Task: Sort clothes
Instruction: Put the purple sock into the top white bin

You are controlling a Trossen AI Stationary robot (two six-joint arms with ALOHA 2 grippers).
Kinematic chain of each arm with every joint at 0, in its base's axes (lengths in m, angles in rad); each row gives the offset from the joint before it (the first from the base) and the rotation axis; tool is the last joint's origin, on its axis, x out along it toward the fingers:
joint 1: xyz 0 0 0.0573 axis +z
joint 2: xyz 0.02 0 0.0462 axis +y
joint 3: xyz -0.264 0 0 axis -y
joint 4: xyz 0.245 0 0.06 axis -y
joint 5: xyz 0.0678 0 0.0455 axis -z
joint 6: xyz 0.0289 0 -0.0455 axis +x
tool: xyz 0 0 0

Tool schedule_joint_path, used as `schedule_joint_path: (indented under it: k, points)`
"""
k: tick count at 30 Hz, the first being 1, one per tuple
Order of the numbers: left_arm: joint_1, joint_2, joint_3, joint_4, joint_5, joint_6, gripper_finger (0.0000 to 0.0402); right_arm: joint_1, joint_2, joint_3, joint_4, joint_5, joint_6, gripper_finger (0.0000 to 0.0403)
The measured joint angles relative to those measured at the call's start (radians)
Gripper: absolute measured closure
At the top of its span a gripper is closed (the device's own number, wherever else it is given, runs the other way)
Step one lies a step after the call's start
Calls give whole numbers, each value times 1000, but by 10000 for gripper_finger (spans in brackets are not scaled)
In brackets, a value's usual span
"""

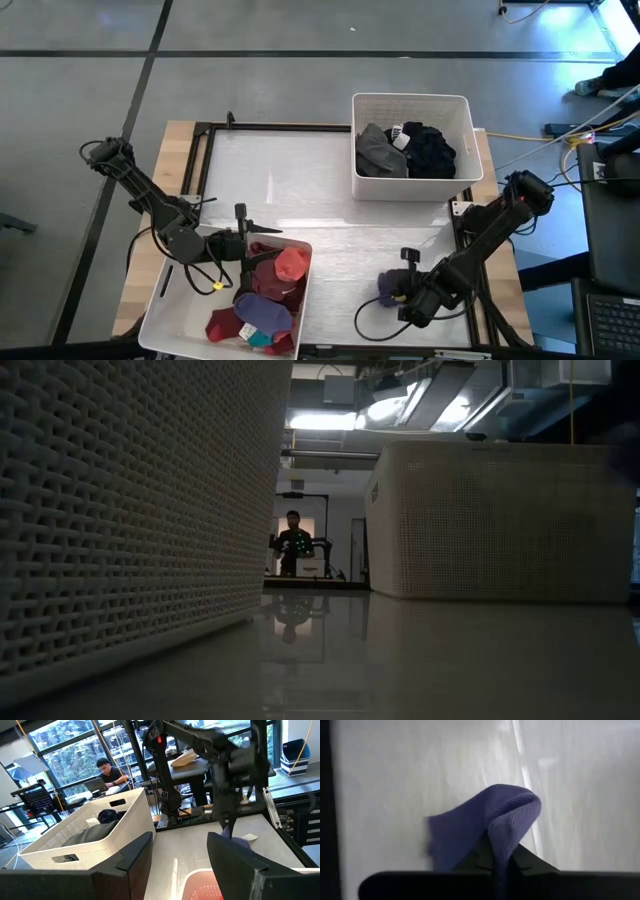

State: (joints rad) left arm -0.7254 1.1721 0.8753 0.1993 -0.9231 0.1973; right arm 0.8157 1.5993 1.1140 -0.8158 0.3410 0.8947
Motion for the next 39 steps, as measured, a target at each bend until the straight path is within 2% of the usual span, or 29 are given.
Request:
schedule_joint_path:
  k: [6, 16, 28, 35, 39]
  points:
    - [0, 0, 0, 0, 0, 0, 222, -48, -2, 168, -16, 60, -165, 388]
    - [0, 0, 0, -1, 0, 0, 222, -118, -2, 338, 31, 71, -385, 387]
    - [0, 0, 0, -1, 0, 0, 222, -182, -3, 409, 392, 29, -728, 386]
    - [0, 0, 0, -1, 0, 0, 222, -245, 3, 410, 595, -36, -898, 386]
    - [0, 0, 0, -1, 0, 0, 222, -299, 35, 411, 697, -103, -934, 386]
